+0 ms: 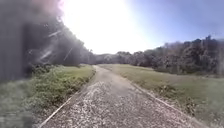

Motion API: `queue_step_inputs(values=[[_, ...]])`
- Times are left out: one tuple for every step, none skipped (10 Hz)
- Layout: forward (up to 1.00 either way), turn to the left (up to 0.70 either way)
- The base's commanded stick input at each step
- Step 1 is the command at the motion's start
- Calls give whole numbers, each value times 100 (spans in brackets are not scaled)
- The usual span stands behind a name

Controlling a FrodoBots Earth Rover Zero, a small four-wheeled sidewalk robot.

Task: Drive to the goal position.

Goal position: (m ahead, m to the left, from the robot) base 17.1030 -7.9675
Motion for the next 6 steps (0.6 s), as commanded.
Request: queue_step_inputs(values=[[50,0],[50,0],[50,0],[50,0],[50,0],[50,0]])
